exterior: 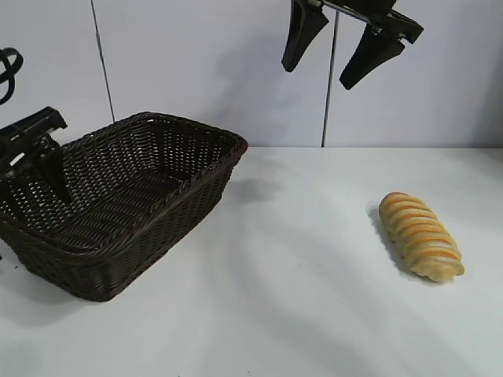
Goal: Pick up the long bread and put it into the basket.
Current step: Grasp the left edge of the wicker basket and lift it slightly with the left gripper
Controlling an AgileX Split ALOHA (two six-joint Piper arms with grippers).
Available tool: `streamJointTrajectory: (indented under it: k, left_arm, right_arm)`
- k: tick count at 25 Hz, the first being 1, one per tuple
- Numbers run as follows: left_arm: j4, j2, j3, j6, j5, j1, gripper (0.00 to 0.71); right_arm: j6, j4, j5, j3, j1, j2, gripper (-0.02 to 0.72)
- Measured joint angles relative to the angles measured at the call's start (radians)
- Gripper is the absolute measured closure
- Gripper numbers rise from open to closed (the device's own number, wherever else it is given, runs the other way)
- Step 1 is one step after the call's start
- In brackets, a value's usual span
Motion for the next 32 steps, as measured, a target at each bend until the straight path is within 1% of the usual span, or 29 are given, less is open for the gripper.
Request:
streamJointTrajectory:
  k: [2, 4, 7, 9, 16, 19, 22, 27, 30, 32]
  left_arm:
    - [0.000, 0.000, 0.000, 0.000, -0.003, 0.000, 0.150]
    - [0.000, 0.000, 0.000, 0.000, -0.003, 0.000, 0.212]
    - [-0.001, 0.000, 0.000, 0.000, -0.003, 0.000, 0.326]
    - [-0.001, 0.000, 0.000, 0.000, 0.001, 0.000, 0.372]
    - [0.000, 0.000, 0.000, -0.002, 0.022, 0.000, 0.513]
    - [-0.002, 0.000, 0.000, -0.011, 0.016, 0.000, 0.554]
    - [-0.011, 0.000, 0.000, -0.017, 0.001, 0.000, 0.610]
    - [-0.013, -0.003, -0.009, -0.013, 0.019, 0.000, 0.611]
    - [-0.009, -0.018, -0.031, -0.011, 0.057, 0.004, 0.611]
    - [-0.008, -0.034, -0.052, -0.003, 0.099, 0.016, 0.611]
  right_arm:
    - [0.000, 0.000, 0.000, 0.000, 0.000, 0.000, 0.104]
    - [0.000, 0.000, 0.001, 0.000, 0.000, 0.000, 0.104]
    - [0.000, 0.000, 0.001, 0.000, 0.000, 0.000, 0.104]
    - [0.000, 0.000, 0.001, 0.000, 0.000, 0.000, 0.104]
    - [0.000, 0.000, 0.001, 0.000, 0.000, 0.000, 0.104]
    - [0.000, 0.000, 0.001, 0.000, 0.000, 0.000, 0.104]
    - [0.000, 0.000, 0.001, 0.000, 0.000, 0.000, 0.104]
    - [0.000, 0.000, 0.001, 0.000, 0.000, 0.000, 0.104]
    - [0.000, 0.000, 0.001, 0.000, 0.000, 0.000, 0.104]
    - [0.000, 0.000, 0.001, 0.000, 0.000, 0.000, 0.104]
